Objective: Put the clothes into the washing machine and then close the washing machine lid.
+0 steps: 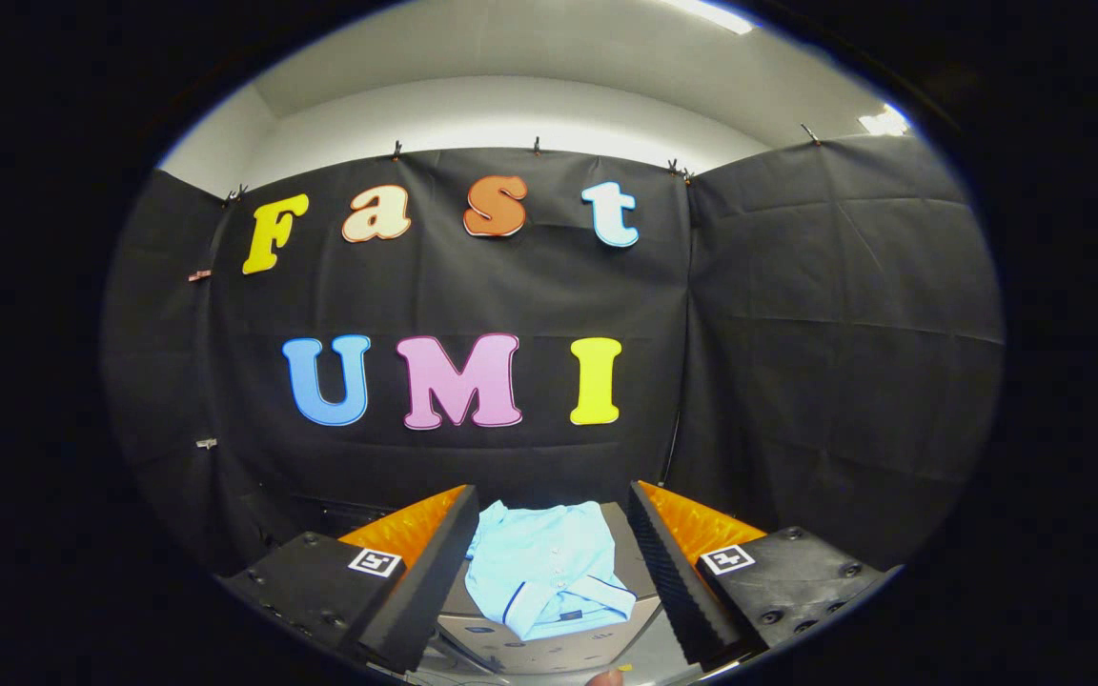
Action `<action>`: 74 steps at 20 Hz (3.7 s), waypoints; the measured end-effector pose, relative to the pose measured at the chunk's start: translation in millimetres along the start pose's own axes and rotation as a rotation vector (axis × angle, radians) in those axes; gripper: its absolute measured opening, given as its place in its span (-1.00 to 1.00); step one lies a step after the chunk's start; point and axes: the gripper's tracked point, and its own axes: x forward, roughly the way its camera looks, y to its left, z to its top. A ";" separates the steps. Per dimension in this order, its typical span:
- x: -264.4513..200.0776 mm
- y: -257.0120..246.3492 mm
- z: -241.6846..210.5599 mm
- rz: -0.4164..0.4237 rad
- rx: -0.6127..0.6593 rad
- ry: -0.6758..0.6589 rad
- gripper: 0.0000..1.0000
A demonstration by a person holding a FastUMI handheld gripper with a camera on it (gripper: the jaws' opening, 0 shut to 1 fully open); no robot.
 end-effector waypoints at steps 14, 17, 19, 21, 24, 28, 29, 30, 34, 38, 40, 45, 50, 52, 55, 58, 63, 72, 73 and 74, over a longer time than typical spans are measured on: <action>130.2 2.3 -111.1 0.049 0.014 0.412 0.96; 162.6 -0.6 -139.3 0.039 -0.001 0.486 0.96; 181.9 -3.2 -158.4 0.038 -0.001 0.536 0.96; 199.5 -5.9 -174.4 0.035 0.002 0.575 0.97; 216.9 -8.5 -208.4 0.038 -0.015 0.654 0.97; 236.3 -14.3 -245.3 0.030 -0.016 0.717 0.98; 239.6 -16.0 -255.2 0.027 -0.023 0.730 0.98; 243.4 -16.8 -263.5 0.027 -0.026 0.741 0.98; 247.5 -24.6 -282.5 0.025 -0.077 0.766 0.95; 248.4 -10.3 -287.7 0.127 -0.169 0.701 -0.04; 246.7 -13.7 -284.3 0.131 -0.132 0.686 -0.71; 248.4 -11.5 -269.4 0.171 -0.015 0.679 -0.72; 242.6 -2.4 -227.2 0.155 0.012 0.597 -0.72; 236.2 3.8 -208.7 0.141 0.008 0.563 -0.72; 234.4 16.9 -174.7 0.115 0.029 0.503 -0.71; 232.2 29.8 -143.1 0.093 0.036 0.457 -0.72; 225.7 47.8 -89.0 0.065 0.036 0.375 -0.72; 205.7 121.3 -42.6 0.111 0.031 0.317 -0.72; 204.6 134.0 -41.0 0.123 0.028 0.316 -0.72; 203.0 148.5 -40.3 0.137 0.027 0.319 -0.72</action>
